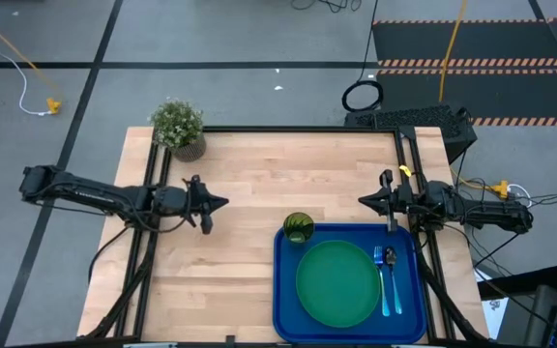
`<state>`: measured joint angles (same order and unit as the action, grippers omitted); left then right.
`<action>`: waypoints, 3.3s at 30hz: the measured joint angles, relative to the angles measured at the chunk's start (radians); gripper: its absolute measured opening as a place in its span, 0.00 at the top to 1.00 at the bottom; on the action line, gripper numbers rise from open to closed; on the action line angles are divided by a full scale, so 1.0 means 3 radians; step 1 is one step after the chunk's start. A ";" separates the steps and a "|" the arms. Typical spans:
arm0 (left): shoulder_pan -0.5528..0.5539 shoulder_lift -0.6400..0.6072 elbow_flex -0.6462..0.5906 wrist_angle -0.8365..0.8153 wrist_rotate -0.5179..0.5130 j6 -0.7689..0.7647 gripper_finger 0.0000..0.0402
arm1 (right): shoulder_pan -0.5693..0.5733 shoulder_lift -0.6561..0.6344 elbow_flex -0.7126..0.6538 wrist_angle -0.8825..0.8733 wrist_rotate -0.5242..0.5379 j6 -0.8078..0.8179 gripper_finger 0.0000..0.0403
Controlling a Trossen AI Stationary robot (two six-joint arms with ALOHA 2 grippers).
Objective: Pick and place plate/cup/fork/spoon on tray
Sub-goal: Return to Home Position
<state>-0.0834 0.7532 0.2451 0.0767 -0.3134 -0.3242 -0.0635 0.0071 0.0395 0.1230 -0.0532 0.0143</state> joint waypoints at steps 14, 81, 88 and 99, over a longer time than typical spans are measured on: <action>-0.0133 -0.0693 -0.0276 -0.0535 -0.0005 -0.0086 0.99 | 0.0000 0.0000 0.0000 0.0000 0.0000 0.0000 1.00; -0.0097 -0.2501 -0.0781 -0.0119 0.0484 0.0905 0.98 | -0.0001 0.0000 0.0001 0.0000 0.0000 0.0000 1.00; 0.0023 -0.2502 -0.0779 -0.0146 0.0619 0.0821 0.97 | -0.0001 0.0000 0.0001 0.0000 0.0000 0.0000 1.00; 0.0022 -0.2485 -0.0779 -0.0162 0.0643 0.0928 0.96 | -0.0001 0.0000 0.0001 0.0000 0.0000 0.0000 1.00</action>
<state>-0.0769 0.0078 0.0113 0.0283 -0.1204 -0.0459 -0.0639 0.0071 0.0399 0.1230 -0.0532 0.0143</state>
